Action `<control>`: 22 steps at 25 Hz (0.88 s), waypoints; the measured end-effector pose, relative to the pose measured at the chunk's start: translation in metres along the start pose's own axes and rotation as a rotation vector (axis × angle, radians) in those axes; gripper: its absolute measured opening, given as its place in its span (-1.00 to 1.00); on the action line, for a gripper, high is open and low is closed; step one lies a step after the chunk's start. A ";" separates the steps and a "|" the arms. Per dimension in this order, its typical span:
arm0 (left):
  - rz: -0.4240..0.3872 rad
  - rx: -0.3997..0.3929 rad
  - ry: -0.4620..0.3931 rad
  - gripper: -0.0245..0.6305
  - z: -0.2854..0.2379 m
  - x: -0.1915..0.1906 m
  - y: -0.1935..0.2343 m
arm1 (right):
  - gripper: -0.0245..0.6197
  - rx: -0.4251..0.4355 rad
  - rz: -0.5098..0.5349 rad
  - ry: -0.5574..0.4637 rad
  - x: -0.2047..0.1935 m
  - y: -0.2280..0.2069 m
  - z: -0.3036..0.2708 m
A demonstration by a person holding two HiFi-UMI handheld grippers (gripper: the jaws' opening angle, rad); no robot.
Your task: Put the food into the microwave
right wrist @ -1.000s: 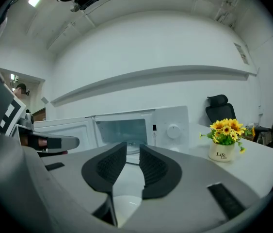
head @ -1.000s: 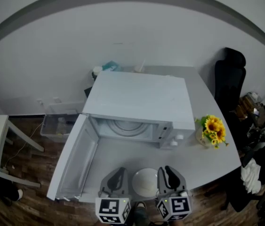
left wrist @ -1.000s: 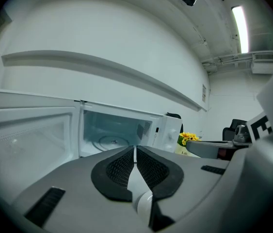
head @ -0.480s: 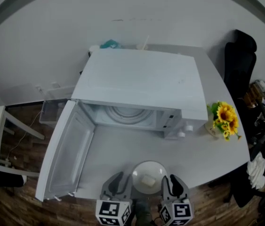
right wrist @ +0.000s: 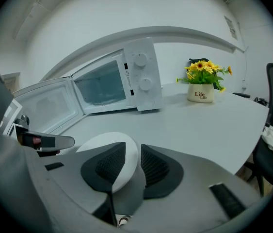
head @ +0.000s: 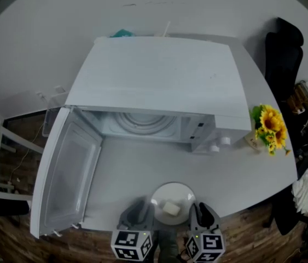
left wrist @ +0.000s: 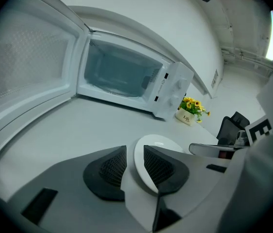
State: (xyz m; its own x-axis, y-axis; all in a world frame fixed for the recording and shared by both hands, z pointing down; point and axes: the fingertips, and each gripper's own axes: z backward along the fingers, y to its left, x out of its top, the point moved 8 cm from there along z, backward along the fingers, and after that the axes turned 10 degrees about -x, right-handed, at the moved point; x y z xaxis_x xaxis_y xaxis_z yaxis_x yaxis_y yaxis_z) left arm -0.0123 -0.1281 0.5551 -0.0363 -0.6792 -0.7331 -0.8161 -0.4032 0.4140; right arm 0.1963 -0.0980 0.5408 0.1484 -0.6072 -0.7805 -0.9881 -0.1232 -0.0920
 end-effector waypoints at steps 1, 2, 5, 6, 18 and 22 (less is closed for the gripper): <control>0.004 0.004 0.003 -0.59 -0.002 -0.002 0.001 | -0.58 0.001 -0.004 0.009 -0.002 0.000 -0.002; 0.010 0.007 0.007 -0.59 -0.004 -0.003 0.001 | -0.60 0.002 -0.008 0.016 -0.004 0.000 -0.003; 0.023 0.016 0.019 -0.59 -0.009 -0.005 0.002 | -0.60 0.004 -0.015 0.039 -0.008 0.000 -0.006; 0.025 0.019 0.020 -0.59 -0.009 -0.006 0.002 | -0.60 0.001 -0.012 0.046 -0.009 0.000 -0.006; 0.062 0.028 0.099 -0.59 -0.021 -0.007 0.000 | -0.75 -0.026 0.029 0.108 -0.009 0.003 -0.014; 0.086 0.018 0.113 -0.59 -0.025 -0.006 -0.002 | -0.77 -0.022 0.036 0.102 -0.008 0.006 -0.015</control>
State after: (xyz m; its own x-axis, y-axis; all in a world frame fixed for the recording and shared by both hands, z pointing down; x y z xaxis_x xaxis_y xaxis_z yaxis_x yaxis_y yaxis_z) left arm 0.0037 -0.1388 0.5722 -0.0425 -0.7759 -0.6294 -0.8231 -0.3299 0.4623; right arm 0.1900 -0.1054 0.5563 0.1168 -0.6882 -0.7160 -0.9919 -0.1164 -0.0499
